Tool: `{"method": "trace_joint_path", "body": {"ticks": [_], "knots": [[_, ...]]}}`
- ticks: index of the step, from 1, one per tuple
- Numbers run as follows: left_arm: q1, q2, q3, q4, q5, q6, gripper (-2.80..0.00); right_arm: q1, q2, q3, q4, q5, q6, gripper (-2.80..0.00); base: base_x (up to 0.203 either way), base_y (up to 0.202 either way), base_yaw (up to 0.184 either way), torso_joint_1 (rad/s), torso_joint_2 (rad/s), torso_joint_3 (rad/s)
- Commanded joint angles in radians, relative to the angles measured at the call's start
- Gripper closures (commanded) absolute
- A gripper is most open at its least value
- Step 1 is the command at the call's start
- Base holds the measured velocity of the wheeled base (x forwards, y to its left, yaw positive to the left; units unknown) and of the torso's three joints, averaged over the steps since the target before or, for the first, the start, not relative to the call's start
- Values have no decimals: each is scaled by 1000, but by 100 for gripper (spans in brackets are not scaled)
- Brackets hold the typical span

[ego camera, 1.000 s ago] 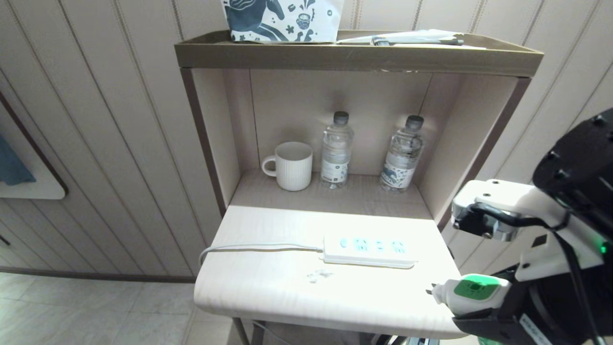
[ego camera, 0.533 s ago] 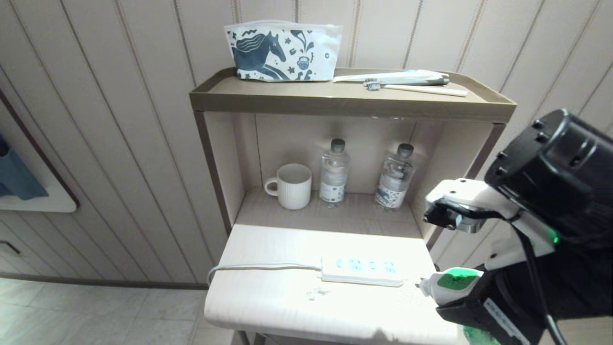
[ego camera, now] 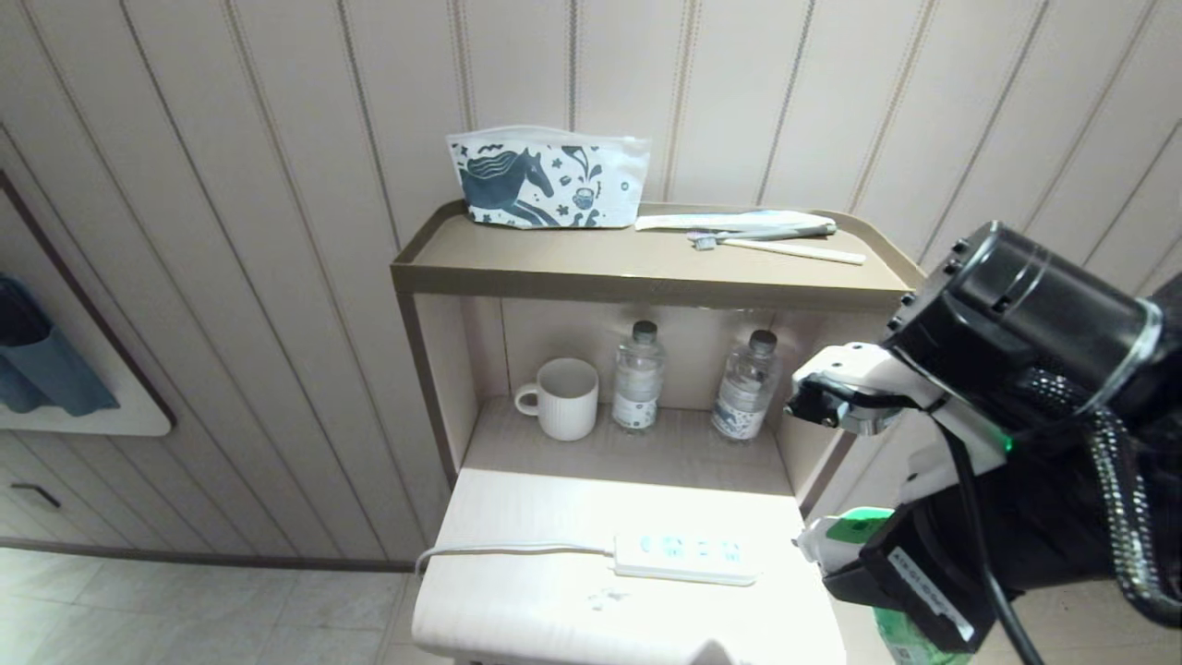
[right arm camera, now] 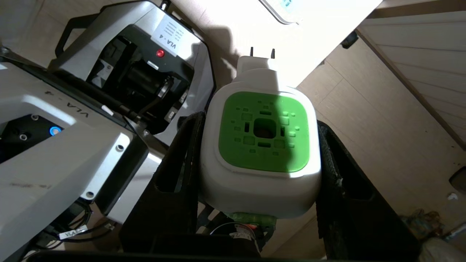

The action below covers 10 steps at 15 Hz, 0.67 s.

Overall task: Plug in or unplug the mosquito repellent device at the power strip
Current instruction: Insert the plug into the socket

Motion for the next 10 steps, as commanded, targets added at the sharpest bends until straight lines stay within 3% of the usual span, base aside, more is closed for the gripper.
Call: {"method": "trace_joint_path", "body": {"ticks": [1,6,10], "knots": [[0,0,0,0,0,0,0,-11,20,-7,5,3,3,0,0,0,0,280,-564,-290],[0,0,0,0,0,0,0,-132,119,-132,17,214,-15,0,0,0,0,53,-107,-52],[0,0,0,0,0,0,0,-188,304,-268,113,230,-83,0,0,0,0,0,0,0]]}}
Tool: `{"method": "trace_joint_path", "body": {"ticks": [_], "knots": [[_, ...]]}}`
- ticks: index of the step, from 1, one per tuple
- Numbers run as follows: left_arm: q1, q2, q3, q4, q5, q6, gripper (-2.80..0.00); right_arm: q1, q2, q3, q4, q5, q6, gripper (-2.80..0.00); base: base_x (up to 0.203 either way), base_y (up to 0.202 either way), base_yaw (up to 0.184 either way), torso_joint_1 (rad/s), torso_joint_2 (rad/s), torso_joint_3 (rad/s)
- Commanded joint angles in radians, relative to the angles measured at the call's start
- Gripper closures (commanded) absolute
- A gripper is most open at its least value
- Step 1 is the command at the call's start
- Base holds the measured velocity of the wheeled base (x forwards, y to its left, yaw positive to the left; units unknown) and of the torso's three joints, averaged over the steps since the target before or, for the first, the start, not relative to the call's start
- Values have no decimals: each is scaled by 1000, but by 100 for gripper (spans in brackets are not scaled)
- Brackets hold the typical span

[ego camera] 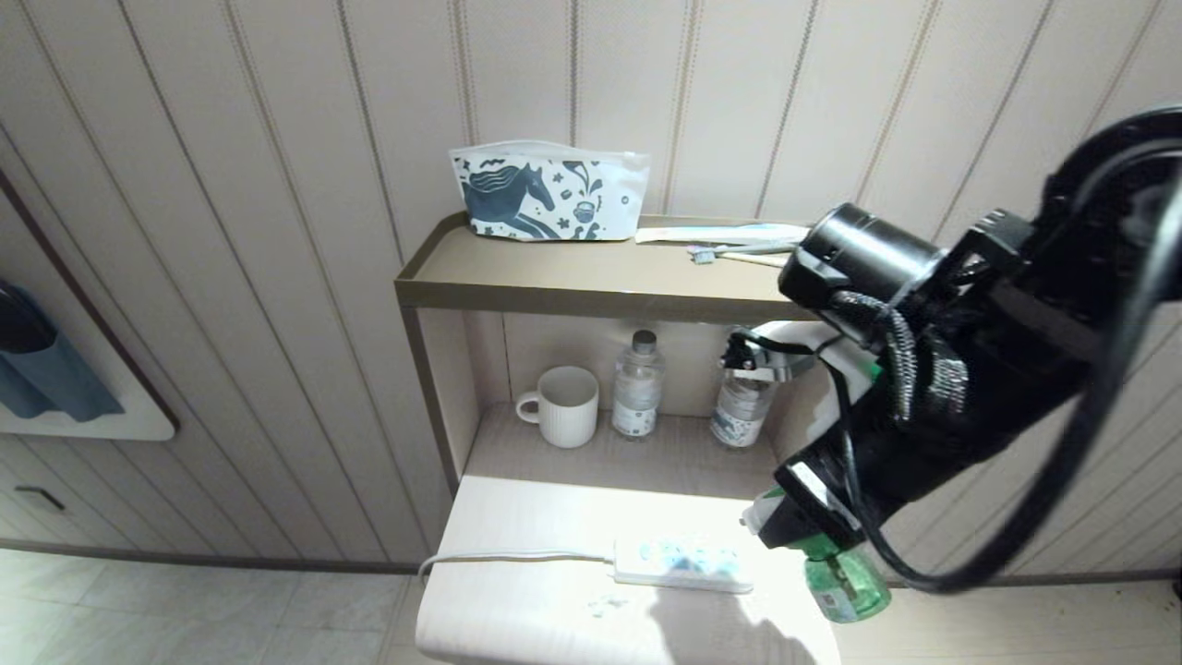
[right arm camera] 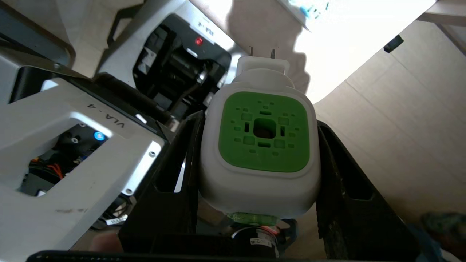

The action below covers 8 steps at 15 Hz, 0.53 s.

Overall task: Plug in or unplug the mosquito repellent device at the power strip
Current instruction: Insert the plug into the socket

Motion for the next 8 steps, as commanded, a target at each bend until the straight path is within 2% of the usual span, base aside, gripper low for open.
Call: {"method": "trace_joint_path", "body": {"ticks": [1,4,6,8], "knots": [[0,0,0,0,0,0,0,-24,117,-78,60,1,-30,0,0,0,0,0,0,0],[0,0,0,0,0,0,0,-42,238,-240,220,2,-127,0,0,0,0,0,0,0],[0,0,0,0,0,0,0,-54,290,-264,273,2,-201,0,0,0,0,0,0,0],[0,0,0,0,0,1,0,-55,311,-263,277,5,-211,0,0,0,0,0,0,0]]}}
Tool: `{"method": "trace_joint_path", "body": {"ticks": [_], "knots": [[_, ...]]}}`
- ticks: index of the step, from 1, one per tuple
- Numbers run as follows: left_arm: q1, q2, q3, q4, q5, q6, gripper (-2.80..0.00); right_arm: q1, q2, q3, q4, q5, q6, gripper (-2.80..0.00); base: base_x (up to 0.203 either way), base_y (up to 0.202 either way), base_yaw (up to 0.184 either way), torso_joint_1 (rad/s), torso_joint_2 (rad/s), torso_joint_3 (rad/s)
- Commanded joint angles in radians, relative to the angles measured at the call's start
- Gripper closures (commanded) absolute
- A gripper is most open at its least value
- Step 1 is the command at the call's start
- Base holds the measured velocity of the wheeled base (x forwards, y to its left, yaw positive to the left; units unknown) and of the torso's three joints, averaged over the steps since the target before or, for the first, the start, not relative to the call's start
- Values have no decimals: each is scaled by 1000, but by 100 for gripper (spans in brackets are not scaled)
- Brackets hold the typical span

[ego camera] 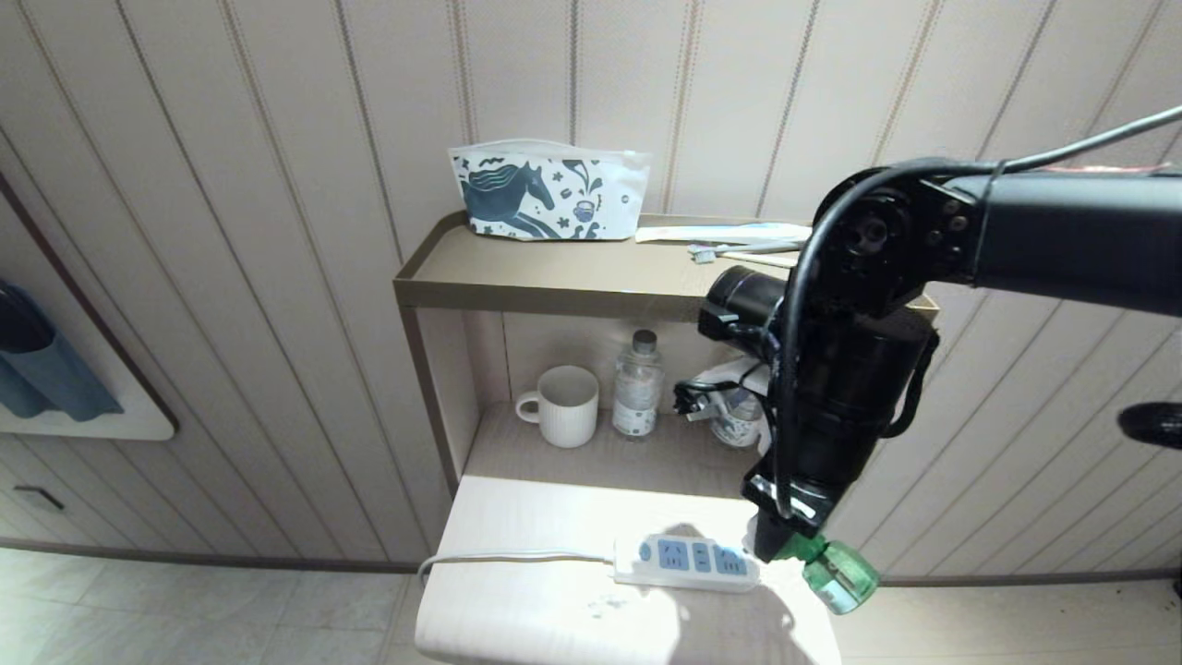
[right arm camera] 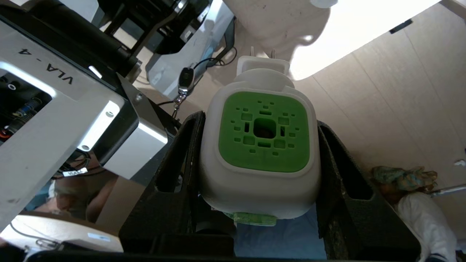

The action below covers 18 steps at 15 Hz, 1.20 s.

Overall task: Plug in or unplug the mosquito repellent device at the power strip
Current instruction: Insert the plug into the socket

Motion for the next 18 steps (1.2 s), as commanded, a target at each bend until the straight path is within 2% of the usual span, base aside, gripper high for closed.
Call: {"method": "trace_joint_path", "body": {"ticks": [1,8,18], "knots": [[0,0,0,0,0,0,0,-3,39,-3,9,5,-4,0,0,0,0,0,0,0],[0,0,0,0,0,0,0,-23,89,5,10,91,-11,0,0,0,0,0,0,0],[0,0,0,0,0,0,0,-71,149,10,5,101,-10,0,0,0,0,0,0,0]]}}
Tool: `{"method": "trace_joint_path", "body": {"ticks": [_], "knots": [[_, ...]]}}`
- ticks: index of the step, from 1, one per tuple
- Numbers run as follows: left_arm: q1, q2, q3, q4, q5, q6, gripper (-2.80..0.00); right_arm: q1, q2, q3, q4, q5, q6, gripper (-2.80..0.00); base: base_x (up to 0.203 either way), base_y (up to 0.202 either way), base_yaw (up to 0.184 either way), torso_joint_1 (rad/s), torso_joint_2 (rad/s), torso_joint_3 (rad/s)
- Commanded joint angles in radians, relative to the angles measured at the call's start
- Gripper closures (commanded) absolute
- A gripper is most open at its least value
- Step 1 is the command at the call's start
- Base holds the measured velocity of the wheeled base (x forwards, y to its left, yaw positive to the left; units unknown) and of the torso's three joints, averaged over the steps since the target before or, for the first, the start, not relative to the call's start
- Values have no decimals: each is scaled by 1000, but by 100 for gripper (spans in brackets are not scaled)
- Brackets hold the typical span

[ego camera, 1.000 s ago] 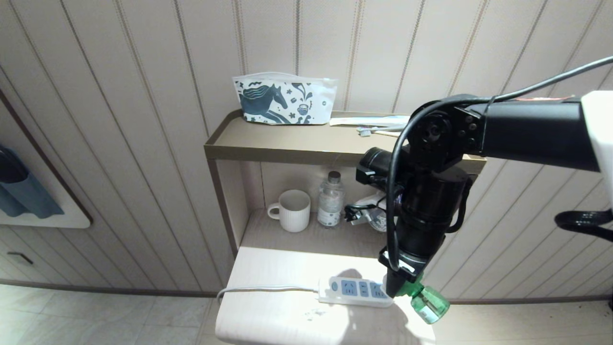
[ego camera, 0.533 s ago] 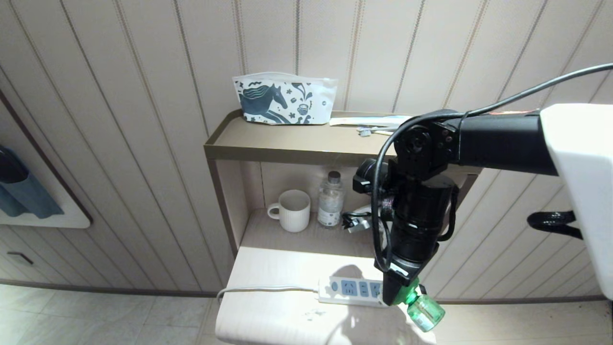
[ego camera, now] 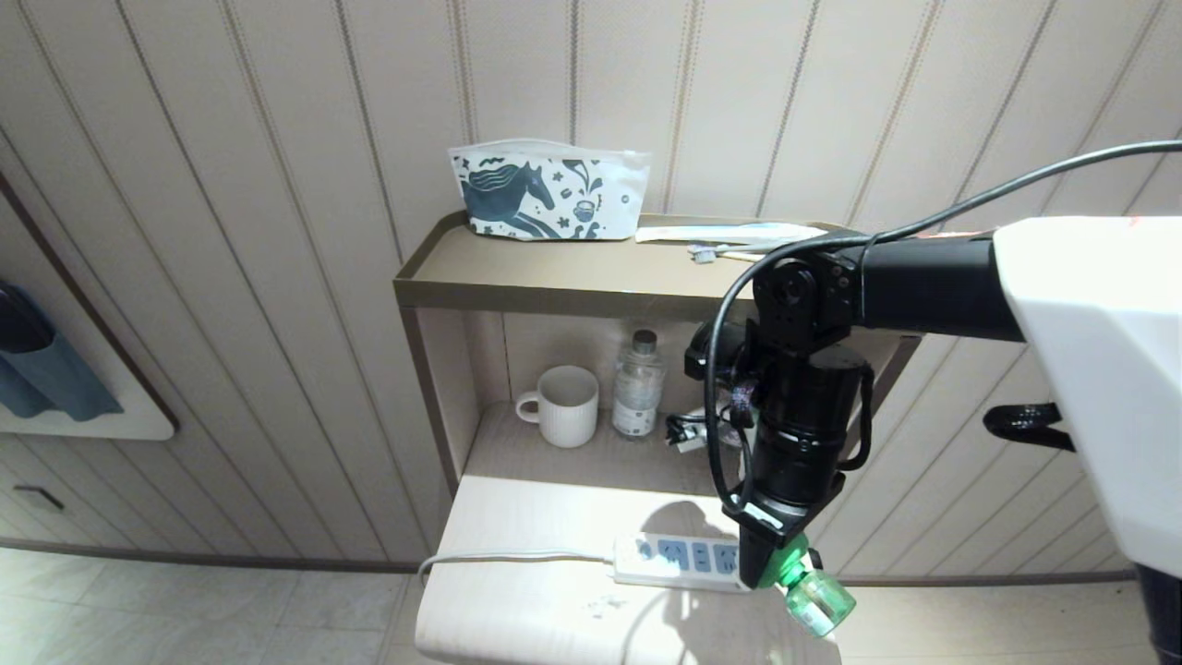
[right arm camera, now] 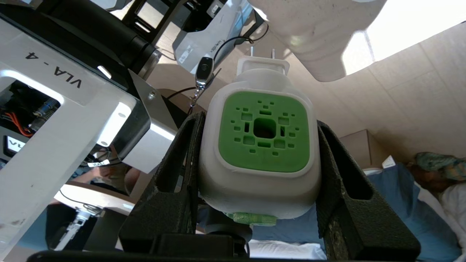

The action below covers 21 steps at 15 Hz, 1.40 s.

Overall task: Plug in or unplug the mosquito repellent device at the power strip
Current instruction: Insert the plug into the socket

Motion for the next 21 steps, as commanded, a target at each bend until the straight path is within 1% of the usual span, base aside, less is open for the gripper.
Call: {"method": "trace_joint_path", "body": {"ticks": [1,7,15,16,17,19,21], "knots": [[0,0,0,0,0,0,0,-9,17,0,-1,1,0,0,0,0,0,0,0,0],[0,0,0,0,0,0,0,-32,55,20,-87,2,37,0,0,0,0,0,0,0],[0,0,0,0,0,0,0,-79,89,20,-93,-3,38,0,0,0,0,0,0,0],[0,0,0,0,0,0,0,-80,93,22,-93,-3,54,0,0,0,0,0,0,0],[0,0,0,0,0,0,0,-79,96,20,-93,-3,88,0,0,0,0,0,0,0],[0,0,0,0,0,1,0,-75,105,5,-103,-3,190,0,0,0,0,0,0,0],[0,0,0,0,0,0,0,-76,111,2,-126,-3,253,0,0,0,0,0,0,0]]}}
